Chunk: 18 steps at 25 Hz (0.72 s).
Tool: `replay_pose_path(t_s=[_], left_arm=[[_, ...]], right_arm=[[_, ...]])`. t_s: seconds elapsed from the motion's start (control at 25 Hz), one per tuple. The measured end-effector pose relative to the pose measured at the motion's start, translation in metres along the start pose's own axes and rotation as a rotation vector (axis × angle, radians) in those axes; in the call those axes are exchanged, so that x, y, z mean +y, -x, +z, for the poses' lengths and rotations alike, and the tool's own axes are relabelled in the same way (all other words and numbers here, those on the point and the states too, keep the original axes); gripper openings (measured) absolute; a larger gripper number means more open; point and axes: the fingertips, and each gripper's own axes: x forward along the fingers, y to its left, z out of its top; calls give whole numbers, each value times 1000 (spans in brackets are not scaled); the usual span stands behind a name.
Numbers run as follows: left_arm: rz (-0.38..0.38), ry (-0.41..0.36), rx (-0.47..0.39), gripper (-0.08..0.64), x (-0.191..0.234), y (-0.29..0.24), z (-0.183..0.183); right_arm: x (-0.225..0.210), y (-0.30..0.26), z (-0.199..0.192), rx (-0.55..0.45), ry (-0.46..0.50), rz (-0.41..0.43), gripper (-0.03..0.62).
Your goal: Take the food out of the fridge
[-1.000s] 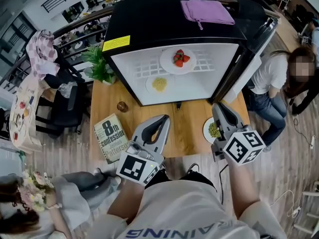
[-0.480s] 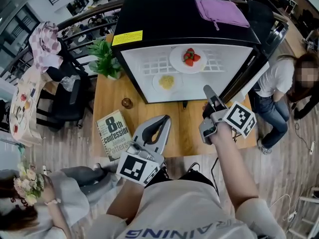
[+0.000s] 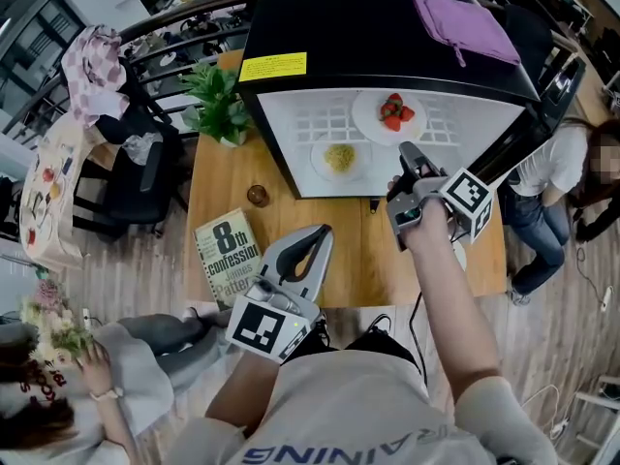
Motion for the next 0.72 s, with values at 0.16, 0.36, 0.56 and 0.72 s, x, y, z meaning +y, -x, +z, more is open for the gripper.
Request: replay_pose_path(t_s=[0.16, 0.36, 0.56, 0.72], left_arm=[[8, 4, 7, 8, 8, 0, -4], [9, 9, 14, 8, 13, -2, -7], [2, 17, 18, 8, 14, -5, -9], [-3, 17, 18, 8, 13, -6, -10]], right_arm=[[-5, -14, -2, 9, -52, -10, 126], [-7, -22, -2, 13, -87, -11, 126], [-6, -27, -1, 16, -119, -11, 126], [-10, -29, -1, 23, -143, -22, 106]])
